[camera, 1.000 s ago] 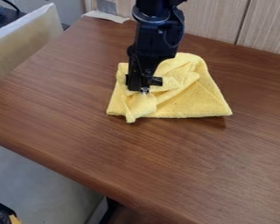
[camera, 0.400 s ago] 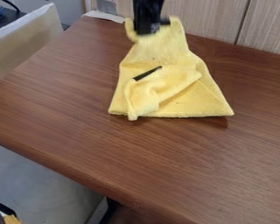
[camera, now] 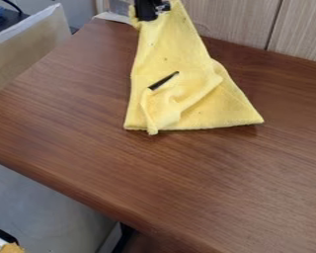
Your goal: Move the cloth from left to right
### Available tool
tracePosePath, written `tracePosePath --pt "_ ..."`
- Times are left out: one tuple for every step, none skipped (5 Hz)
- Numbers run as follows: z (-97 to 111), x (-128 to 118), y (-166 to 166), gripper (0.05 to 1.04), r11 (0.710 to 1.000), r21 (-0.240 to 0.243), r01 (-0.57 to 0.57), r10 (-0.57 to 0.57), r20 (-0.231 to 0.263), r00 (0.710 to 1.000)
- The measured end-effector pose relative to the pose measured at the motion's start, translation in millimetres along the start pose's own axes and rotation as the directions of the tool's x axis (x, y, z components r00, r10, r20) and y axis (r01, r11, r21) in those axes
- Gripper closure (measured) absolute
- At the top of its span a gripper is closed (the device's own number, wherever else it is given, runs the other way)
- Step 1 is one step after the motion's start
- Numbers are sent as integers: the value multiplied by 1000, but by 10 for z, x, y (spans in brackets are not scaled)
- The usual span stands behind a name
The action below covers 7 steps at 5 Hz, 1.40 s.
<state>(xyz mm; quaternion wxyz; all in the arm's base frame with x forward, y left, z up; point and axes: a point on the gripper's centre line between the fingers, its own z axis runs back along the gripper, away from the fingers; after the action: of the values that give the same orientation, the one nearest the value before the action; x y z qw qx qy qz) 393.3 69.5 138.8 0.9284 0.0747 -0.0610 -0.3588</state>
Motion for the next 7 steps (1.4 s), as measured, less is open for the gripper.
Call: tracePosePath --pt "-270 -15 172 1006 999 -34 -31 30 -28 999" --pt "-472 -92 227 990 997 -54 -62 59 -69 996" --pt "-579 -164 200 829 994 -75 -77 67 -124 990" --pt "-595 -175 183 530 994 -81 -75 64 -128 990" --pt "-608 -176 164 247 993 -90 -71 59 -128 990" --pt "-618 -191 158 75 994 -86 -73 61 -132 989" --pt "-463 -190 183 79 996 -56 -72 65 -111 992"
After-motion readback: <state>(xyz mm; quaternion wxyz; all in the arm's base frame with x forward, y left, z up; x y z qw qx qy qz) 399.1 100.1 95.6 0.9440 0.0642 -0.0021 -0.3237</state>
